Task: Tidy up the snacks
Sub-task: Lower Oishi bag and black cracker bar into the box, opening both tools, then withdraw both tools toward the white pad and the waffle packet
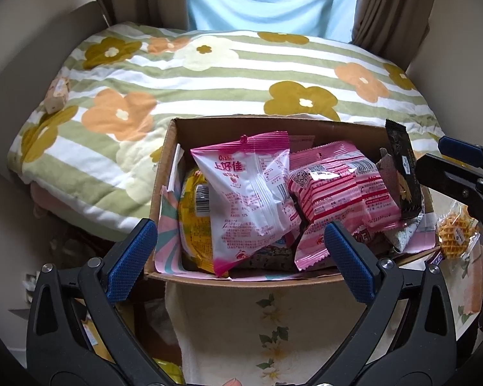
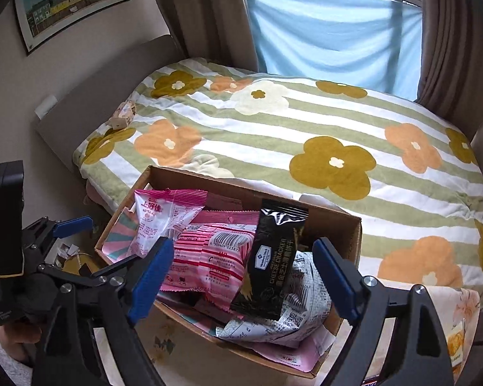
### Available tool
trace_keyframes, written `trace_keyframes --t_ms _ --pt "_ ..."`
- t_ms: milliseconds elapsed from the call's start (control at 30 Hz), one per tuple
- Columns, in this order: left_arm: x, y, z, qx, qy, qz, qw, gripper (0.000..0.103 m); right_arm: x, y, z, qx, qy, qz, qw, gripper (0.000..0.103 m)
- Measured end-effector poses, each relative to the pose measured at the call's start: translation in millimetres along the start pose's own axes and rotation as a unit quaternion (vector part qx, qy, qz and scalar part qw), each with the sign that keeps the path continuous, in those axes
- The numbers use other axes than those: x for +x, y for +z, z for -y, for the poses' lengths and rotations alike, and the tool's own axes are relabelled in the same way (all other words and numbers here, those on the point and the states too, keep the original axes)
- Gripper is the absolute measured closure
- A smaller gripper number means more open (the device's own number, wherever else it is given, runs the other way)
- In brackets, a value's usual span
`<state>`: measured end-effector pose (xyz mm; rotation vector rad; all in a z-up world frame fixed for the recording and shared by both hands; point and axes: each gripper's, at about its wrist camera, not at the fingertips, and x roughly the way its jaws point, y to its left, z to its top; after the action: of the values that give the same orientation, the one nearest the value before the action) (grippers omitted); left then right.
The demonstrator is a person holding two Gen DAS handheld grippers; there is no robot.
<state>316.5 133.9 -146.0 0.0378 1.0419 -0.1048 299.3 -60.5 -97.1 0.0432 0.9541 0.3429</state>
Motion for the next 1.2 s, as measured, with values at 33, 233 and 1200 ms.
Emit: trace_keyframes --t_ms 33,233,1200 --pt "-0.6 -1.2 0.6 0.0 -0.001 0.0 1.0 0.0 -1.4 -2.3 1.7 0.004 -0.001 -0.001 1.0 0.018" --pt "-6.6 -7.2 6.9 0.004 -0.004 -0.001 1.0 0.0 -13.4 -16.0 11.0 0.029 -0.007 -0.003 1.0 0.018" --pt "-46.4 -66.0 139.3 0.025 -0.035 -0.001 0.9991 0.0 -141.3 -141.8 128.2 0.033 -0.138 0.02 0.99 0.001"
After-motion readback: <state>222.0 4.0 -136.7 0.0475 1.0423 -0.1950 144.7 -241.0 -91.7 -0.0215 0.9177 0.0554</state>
